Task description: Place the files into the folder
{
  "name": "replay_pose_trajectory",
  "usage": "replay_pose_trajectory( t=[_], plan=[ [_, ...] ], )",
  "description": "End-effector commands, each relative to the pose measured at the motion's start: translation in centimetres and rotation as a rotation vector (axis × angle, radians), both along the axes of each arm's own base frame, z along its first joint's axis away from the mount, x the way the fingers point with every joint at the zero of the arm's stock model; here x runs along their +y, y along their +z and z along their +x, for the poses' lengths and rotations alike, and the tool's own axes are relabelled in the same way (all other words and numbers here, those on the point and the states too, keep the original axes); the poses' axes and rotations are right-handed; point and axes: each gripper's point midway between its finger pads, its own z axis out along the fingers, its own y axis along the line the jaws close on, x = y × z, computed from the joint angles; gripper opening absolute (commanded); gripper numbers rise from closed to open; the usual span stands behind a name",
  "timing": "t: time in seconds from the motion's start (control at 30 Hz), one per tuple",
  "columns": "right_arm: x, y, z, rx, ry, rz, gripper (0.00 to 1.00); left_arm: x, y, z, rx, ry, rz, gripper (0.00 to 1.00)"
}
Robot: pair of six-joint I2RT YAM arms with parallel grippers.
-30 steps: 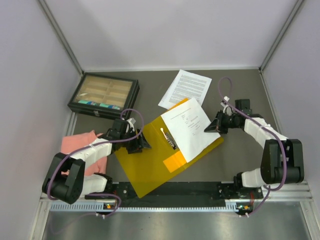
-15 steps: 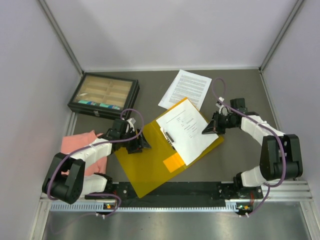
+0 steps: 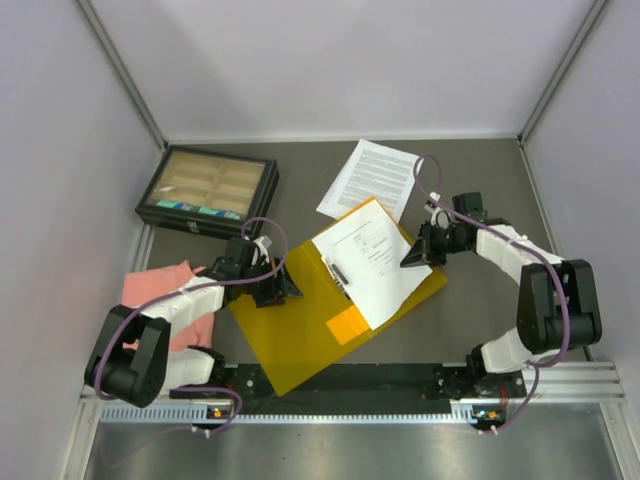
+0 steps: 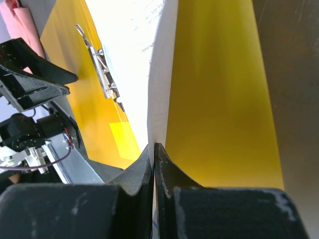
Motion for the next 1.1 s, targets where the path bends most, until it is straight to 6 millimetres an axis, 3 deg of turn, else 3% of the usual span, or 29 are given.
replay_pose_trajectory(
  t=[0.0, 0.53, 0.87, 1.07],
  plan=[
    [0.2, 1.0, 1.4, -0.071, 0.029, -0.019, 0.0, 0.3, -0.5, 0.0, 0.002, -0.015, 0.034, 0.67],
    [0.6, 1.0, 1.6, -0.087, 0.058, -0.049, 0.01, 0.3, -0.5, 0.1, 0.002, -0.021, 0.034, 0.67],
    [0.1, 1.1, 1.5, -0.095, 0.049, -0.101, 0.19, 0.2, -0.5, 0.0, 0.005, -0.024, 0.033, 0.67],
    [-0.8, 1.5, 1.7, -0.122, 0.024, -0.187, 0.44, 0.2, -0.2, 0.2, 0.001, -0.026, 0.031, 0.67]
  ],
)
